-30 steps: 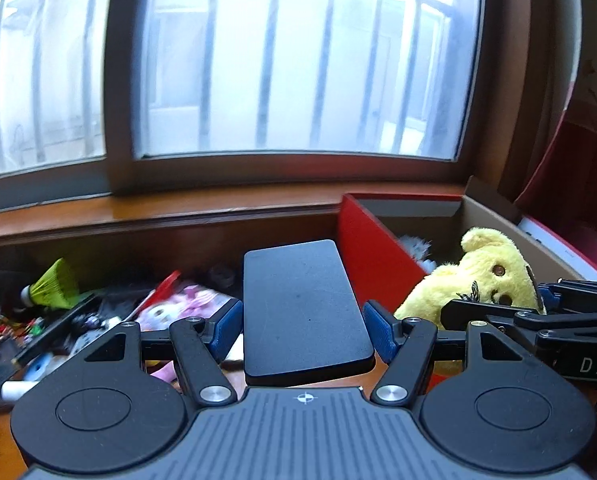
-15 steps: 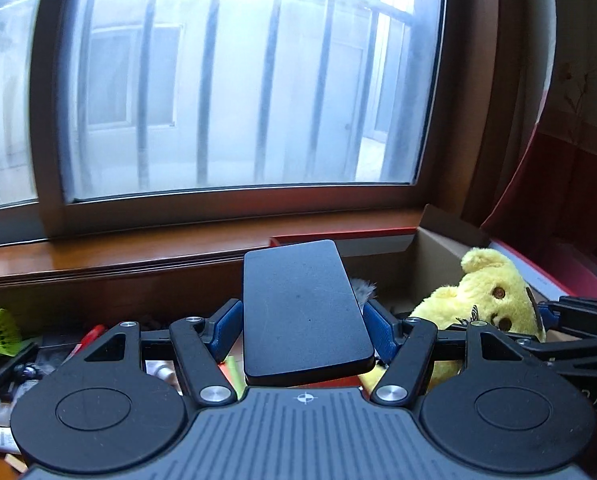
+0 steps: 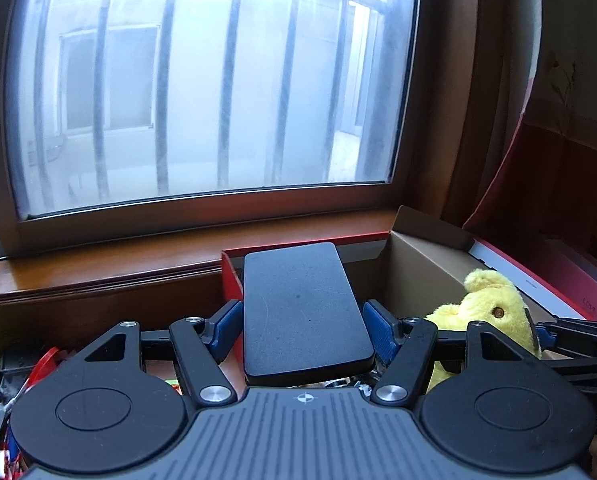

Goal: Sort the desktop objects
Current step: 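Lower the plush into the box and open the right gripper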

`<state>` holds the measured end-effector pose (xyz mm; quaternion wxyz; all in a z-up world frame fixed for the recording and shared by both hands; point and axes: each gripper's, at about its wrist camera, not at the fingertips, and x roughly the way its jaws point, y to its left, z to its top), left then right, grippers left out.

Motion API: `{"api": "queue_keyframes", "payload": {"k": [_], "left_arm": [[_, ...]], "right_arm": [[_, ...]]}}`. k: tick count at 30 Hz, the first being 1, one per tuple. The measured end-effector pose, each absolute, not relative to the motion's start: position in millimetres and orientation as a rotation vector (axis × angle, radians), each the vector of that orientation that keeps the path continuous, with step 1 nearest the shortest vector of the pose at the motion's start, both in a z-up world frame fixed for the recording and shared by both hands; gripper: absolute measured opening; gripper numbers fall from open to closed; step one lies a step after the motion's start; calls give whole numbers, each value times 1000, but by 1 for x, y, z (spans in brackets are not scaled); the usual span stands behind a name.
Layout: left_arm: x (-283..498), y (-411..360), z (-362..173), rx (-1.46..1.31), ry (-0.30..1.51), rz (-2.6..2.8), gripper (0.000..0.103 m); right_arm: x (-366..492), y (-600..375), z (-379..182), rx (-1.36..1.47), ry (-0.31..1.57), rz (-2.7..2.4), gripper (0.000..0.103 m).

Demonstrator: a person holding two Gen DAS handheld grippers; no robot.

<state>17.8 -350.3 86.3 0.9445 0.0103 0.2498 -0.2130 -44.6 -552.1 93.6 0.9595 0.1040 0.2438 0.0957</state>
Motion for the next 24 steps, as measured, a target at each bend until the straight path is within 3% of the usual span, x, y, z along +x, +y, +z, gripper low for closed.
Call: {"api": "queue_keyframes", "payload": {"k": [24], "left_arm": [[27, -381, 68, 65, 566, -519, 65]], "right_arm": [[-51, -579, 63, 266, 527, 53, 59]]}}
